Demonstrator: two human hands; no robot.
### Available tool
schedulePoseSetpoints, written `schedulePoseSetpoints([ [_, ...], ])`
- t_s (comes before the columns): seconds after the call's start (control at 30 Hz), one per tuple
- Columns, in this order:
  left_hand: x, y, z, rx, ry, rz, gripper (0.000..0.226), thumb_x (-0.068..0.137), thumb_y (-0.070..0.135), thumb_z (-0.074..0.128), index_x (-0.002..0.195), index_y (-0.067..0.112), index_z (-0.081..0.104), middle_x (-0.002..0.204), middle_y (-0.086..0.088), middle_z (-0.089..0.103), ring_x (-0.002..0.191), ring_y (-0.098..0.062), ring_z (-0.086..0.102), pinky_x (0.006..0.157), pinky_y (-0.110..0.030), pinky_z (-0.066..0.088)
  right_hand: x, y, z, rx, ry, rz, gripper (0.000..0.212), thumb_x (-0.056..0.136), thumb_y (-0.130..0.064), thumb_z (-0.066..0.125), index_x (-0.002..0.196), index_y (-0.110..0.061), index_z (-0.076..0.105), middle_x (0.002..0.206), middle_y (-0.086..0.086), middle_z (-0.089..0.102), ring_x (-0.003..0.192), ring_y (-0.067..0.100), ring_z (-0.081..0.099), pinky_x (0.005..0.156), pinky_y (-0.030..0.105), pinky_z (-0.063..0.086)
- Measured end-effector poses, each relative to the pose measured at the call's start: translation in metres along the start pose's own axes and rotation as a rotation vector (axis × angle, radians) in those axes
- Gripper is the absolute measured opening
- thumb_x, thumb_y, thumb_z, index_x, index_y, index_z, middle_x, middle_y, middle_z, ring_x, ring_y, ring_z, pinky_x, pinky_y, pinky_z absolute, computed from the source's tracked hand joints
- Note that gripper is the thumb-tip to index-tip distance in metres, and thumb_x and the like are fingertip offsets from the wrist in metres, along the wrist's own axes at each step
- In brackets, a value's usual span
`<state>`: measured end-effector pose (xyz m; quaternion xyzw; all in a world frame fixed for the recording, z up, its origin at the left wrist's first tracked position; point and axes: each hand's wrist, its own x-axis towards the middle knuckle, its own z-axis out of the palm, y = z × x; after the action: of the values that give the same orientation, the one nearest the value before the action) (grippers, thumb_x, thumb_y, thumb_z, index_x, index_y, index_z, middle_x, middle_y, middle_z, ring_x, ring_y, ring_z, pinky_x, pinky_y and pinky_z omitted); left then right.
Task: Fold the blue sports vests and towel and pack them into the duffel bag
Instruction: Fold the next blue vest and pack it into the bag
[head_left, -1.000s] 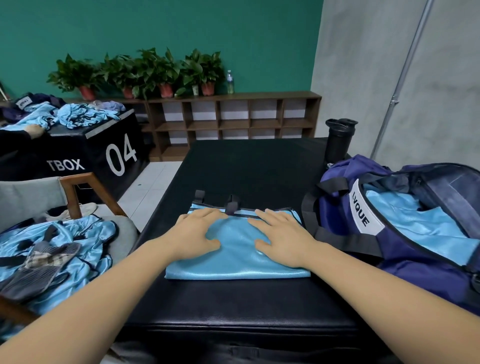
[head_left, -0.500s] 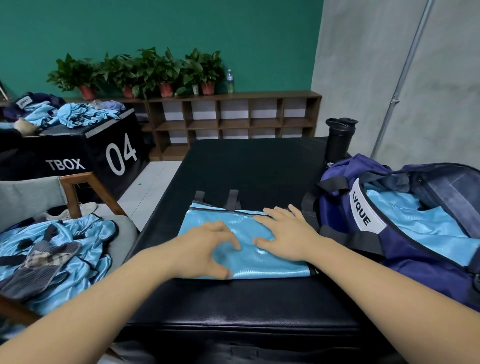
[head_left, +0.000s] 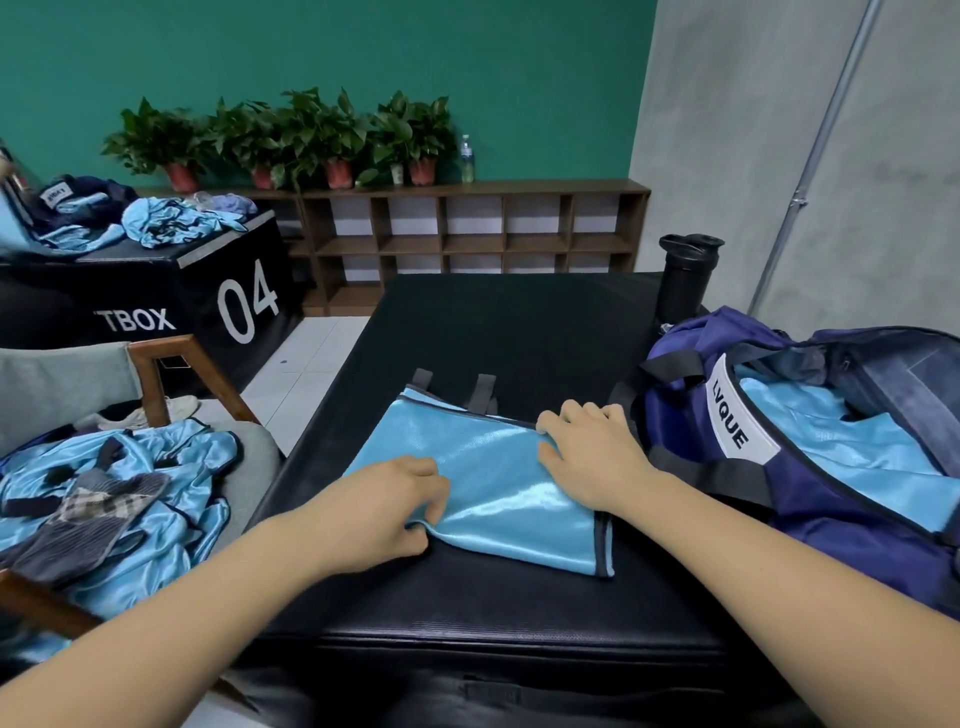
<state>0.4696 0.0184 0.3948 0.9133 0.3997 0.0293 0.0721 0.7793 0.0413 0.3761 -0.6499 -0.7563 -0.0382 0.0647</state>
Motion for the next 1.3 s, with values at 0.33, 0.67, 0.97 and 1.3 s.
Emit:
schedulePoseSetpoints([
  [0.33, 0.003, -0.075, 0.006, 0.196, 0.198, -0.254, 0.009, 0.095, 0.025, 0.058, 0.099, 0.033, 0.059, 0.098, 0.013, 0.054, 0.095, -0.017, 0.057, 0.076, -0.037, 0.053, -0.058, -0.044, -0.059, 0.105, -0.304, 0.005, 0.018, 0.106, -0.031, 0.042, 0.102, -0.015, 0.050, 0.094, 0.002, 0.061, 0.092, 0.027, 0.056, 0.075, 0.036, 0.034],
  [0.67, -0.007, -0.042, -0.017, -0.003, 0.184, -0.169, 0.029, 0.096, 0.019, 0.062, 0.118, 0.036, 0.070, 0.113, 0.018, 0.059, 0.100, -0.005, 0.059, 0.087, -0.035, 0.054, -0.079, -0.042, -0.055, 0.247, -0.194, -0.169, 0.011, 0.098, -0.033, 0.053, 0.089, -0.027, 0.054, 0.091, -0.008, 0.060, 0.083, 0.012, 0.058, 0.075, 0.039, 0.051],
  [0.97, -0.036, 0.053, -0.012, -0.129, -0.048, 0.099, 0.037, 0.083, 0.065, 0.064, 0.112, 0.042, 0.058, 0.110, 0.020, 0.056, 0.103, -0.001, 0.056, 0.087, -0.032, 0.052, -0.102, -0.044, -0.042, 0.311, -0.149, -0.553, 0.035, 0.098, -0.067, 0.057, 0.118, -0.038, 0.061, 0.117, -0.022, 0.051, 0.113, 0.003, 0.048, 0.105, 0.029, 0.039],
  [1.3, -0.042, 0.056, 0.000, -0.085, -0.109, 0.101, 0.035, 0.082, 0.047, 0.071, 0.106, 0.039, 0.048, 0.107, 0.018, 0.050, 0.092, -0.004, 0.053, 0.079, -0.033, 0.051, -0.112, -0.040, -0.034, 0.159, -0.097, -0.632, 0.026, 0.100, -0.055, 0.055, 0.115, -0.033, 0.058, 0.114, -0.015, 0.052, 0.104, 0.008, 0.047, 0.095, 0.031, 0.041],
])
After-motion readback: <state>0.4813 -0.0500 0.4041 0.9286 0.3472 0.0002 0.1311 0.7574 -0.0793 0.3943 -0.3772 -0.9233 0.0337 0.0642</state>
